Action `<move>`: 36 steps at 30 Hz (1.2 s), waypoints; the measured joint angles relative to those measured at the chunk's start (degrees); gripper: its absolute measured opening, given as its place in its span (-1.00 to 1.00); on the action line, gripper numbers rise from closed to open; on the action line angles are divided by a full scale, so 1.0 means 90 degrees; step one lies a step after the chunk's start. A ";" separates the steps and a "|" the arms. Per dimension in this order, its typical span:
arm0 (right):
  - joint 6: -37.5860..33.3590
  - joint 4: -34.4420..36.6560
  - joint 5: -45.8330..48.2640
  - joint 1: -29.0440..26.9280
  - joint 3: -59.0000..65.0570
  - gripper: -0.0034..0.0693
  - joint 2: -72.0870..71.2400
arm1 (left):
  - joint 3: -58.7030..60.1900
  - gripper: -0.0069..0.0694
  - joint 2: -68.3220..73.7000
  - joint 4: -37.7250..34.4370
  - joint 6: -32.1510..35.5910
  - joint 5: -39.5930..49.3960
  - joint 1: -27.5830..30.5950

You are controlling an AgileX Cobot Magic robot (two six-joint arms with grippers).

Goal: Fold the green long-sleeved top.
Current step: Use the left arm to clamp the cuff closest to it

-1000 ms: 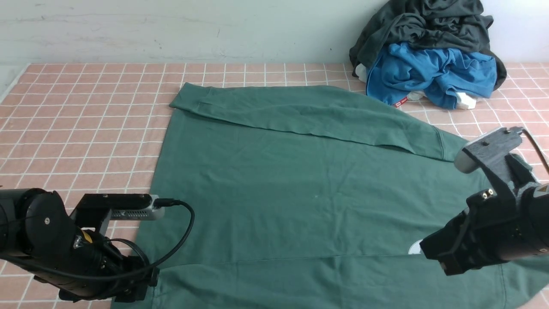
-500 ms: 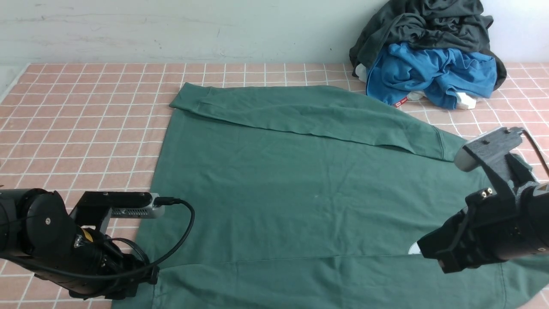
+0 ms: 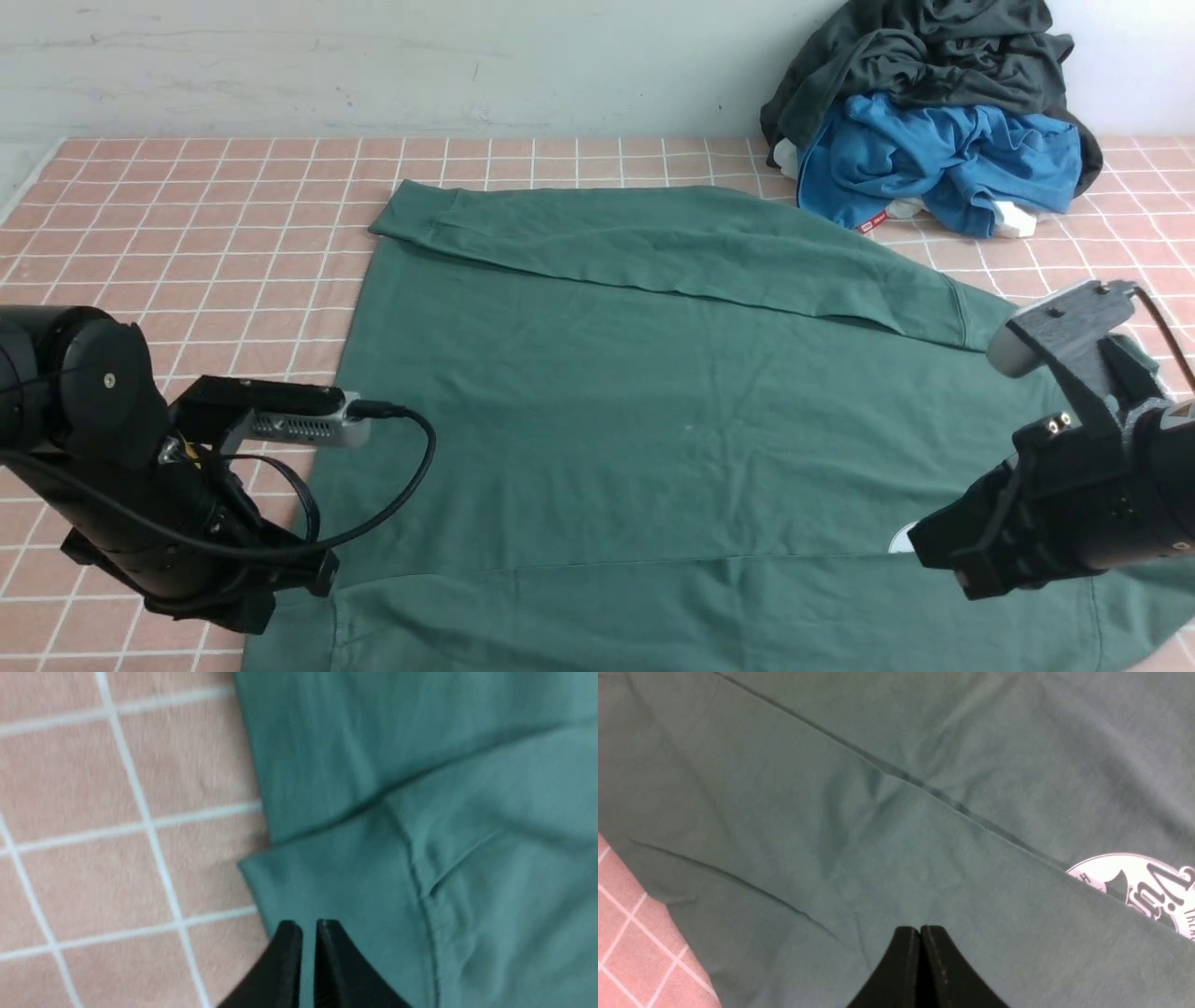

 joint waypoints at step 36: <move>-0.0515 0.0688 0.0155 0.0000 0.0000 -0.93 0.0000 | -0.0051 -0.69 0.0130 -0.0201 -0.0087 -0.0266 -0.0016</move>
